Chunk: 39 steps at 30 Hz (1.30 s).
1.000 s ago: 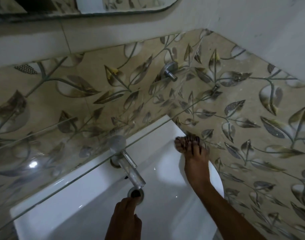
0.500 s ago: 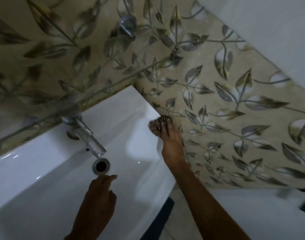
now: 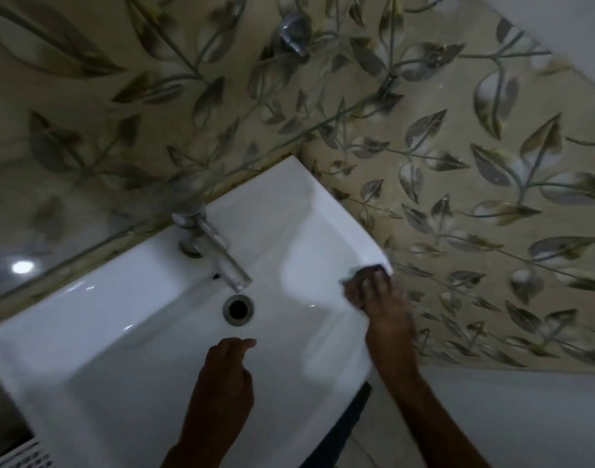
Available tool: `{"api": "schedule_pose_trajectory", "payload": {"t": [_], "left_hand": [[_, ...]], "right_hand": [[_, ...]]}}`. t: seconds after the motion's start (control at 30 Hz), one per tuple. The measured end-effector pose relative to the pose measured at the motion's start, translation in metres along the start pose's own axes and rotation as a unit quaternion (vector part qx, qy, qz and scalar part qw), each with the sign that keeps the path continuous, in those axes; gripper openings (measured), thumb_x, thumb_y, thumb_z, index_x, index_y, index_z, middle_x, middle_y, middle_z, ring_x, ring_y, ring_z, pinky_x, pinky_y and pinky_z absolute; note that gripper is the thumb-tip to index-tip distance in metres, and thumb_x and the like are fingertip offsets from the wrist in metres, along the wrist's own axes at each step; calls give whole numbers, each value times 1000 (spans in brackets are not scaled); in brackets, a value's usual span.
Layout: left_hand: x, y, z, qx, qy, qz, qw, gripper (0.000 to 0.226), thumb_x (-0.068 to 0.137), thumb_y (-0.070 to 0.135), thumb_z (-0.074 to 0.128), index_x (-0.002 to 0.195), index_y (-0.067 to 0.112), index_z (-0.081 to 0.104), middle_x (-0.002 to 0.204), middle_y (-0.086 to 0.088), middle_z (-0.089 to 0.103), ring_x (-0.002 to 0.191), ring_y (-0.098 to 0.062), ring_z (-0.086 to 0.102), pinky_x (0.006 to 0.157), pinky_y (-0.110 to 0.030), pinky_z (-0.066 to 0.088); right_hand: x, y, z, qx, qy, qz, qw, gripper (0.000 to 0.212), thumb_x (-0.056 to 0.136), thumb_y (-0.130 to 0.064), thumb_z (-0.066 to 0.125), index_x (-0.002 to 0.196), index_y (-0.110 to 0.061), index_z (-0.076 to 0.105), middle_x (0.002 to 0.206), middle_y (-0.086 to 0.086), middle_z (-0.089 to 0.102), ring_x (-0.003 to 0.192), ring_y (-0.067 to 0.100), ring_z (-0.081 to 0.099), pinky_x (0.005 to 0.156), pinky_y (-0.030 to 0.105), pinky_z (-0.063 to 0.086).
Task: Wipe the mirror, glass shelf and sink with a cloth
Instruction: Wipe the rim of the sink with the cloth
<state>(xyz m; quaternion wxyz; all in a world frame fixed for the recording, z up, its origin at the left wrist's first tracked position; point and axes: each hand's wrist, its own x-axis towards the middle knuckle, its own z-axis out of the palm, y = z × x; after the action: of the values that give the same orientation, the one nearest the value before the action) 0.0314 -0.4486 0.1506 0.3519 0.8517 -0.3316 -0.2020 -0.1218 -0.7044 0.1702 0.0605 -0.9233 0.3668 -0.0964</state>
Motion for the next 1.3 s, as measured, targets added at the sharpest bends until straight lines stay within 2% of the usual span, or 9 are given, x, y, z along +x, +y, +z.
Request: {"api": "schedule_pose_trajectory", "payload": {"t": [0.13, 0.27, 0.4, 0.63, 0.73, 0.83, 0.93, 1.03, 1.3], "left_hand": [[-1, -10, -16, -5, 44, -41, 998, 59, 71, -17, 52, 118, 18, 62, 115, -1, 60, 109, -15, 49, 99, -16, 31], [0, -16, -33, -40, 81, -91, 992, 64, 78, -12, 49, 131, 24, 52, 117, 6, 55, 109, -9, 51, 99, -18, 37], [1, -20, -47, -40, 115, -99, 988, 66, 83, -4, 54, 141, 25, 40, 112, 14, 51, 100, -1, 47, 90, -17, 41], [-1, -24, -57, -38, 122, -109, 986, 65, 85, 2, 58, 142, 26, 37, 116, 14, 52, 104, -4, 48, 88, -18, 41], [-6, -27, -64, -37, 126, -97, 987, 64, 85, 3, 58, 141, 24, 39, 115, 15, 51, 103, -4, 48, 86, -17, 39], [-11, -36, -70, -35, 125, -100, 986, 64, 84, 2, 57, 140, 27, 40, 114, 15, 51, 102, -4, 47, 83, -8, 35], [-18, -44, -72, -44, 130, -130, 982, 63, 85, 2, 57, 138, 32, 40, 114, 16, 52, 103, -3, 47, 80, -1, 34], [-22, -48, -74, -55, 142, -143, 978, 62, 86, 2, 57, 138, 32, 41, 112, 14, 53, 103, -3, 47, 82, -7, 35], [-27, -56, -76, -26, 154, -127, 980, 58, 79, -8, 61, 132, 14, 50, 119, -3, 59, 108, -18, 51, 94, -20, 37]], "right_hand": [[106, -17, 15, 77, -12, -62, 995, 59, 80, 11, 44, 138, 11, 46, 149, 34, 36, 137, 53, 36, 118, 42, 25], [180, -80, 40, 112, -7, -86, 990, 57, 88, 7, 44, 145, 0, 43, 155, 22, 34, 146, 38, 29, 121, 46, 23], [180, -149, 58, 262, 61, -23, 963, 43, 103, -4, 35, 146, 1, 41, 148, 9, 47, 138, 15, 45, 118, 21, 25], [102, -240, 53, 400, 154, -232, 873, 43, 101, -23, 55, 143, -18, 47, 143, 11, 49, 130, 42, 49, 108, 58, 41], [60, -218, 59, 399, 100, -138, 901, 62, 97, -11, 56, 149, -39, 35, 153, -2, 41, 135, 37, 46, 106, 58, 43], [67, -199, 66, 442, 74, 98, 888, 37, 99, -8, 52, 130, -26, 62, 131, 1, 62, 119, 25, 58, 97, 32, 46], [83, -213, 70, 476, 112, 286, 824, 16, 91, -7, 57, 87, -10, 72, 86, 1, 70, 87, 25, 68, 71, 19, 51], [73, -244, 66, 518, 89, 368, 767, 20, 89, 5, 54, 89, -9, 69, 78, -3, 68, 69, 11, 65, 64, 24, 55], [-14, -302, 85, 565, -150, 269, 765, 18, 78, -11, 80, 90, -7, 67, 84, 4, 73, 74, 11, 69, 65, 23, 56]]}}
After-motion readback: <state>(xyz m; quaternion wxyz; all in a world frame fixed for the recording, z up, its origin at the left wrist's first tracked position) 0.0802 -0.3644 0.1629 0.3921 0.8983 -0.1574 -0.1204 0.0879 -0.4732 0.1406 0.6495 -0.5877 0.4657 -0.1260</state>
